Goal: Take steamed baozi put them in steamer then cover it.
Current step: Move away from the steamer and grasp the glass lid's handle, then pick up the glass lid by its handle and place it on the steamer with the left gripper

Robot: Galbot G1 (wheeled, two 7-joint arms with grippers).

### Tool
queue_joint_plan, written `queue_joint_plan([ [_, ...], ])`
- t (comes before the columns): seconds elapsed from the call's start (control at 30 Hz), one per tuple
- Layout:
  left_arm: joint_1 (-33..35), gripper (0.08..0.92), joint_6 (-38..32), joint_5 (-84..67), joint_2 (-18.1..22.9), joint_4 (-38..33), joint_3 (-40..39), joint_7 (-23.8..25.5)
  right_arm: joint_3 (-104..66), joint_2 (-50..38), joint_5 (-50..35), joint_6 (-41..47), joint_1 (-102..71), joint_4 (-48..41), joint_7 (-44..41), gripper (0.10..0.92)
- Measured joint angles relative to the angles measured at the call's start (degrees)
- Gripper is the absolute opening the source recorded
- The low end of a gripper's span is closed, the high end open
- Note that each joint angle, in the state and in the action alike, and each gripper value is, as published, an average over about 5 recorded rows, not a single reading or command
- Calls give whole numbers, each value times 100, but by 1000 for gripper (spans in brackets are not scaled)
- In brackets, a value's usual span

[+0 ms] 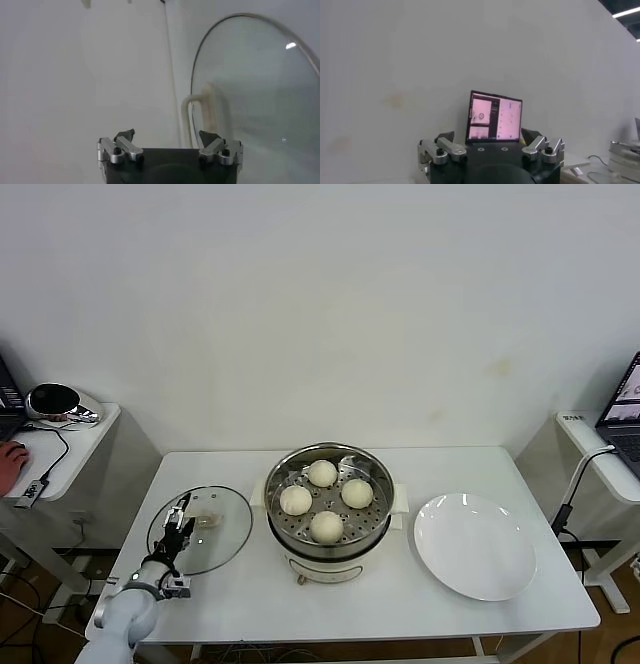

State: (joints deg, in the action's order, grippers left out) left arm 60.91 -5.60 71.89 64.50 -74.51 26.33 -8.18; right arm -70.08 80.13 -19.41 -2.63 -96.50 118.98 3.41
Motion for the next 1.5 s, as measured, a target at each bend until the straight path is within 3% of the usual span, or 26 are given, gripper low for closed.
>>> queue_joint_plan([
  [0.37, -578, 806, -6, -41, 77, 592, -86, 25, -21, 39, 26, -33, -34, -41, -3, 823],
  [0.87, -619, 394, -89, -315, 55, 819, -51, -26, 77, 33, 79, -60, -41, -35, -52, 823],
  [1.13, -259, 175, 18, -628, -106, 300, 63, -11, 166, -44, 113, -43, -54, -25, -117, 823],
  [1.5, 642, 151, 711, -1288, -652, -1397, 462, 307, 448, -491, 215, -98, -90, -253, -261, 823],
])
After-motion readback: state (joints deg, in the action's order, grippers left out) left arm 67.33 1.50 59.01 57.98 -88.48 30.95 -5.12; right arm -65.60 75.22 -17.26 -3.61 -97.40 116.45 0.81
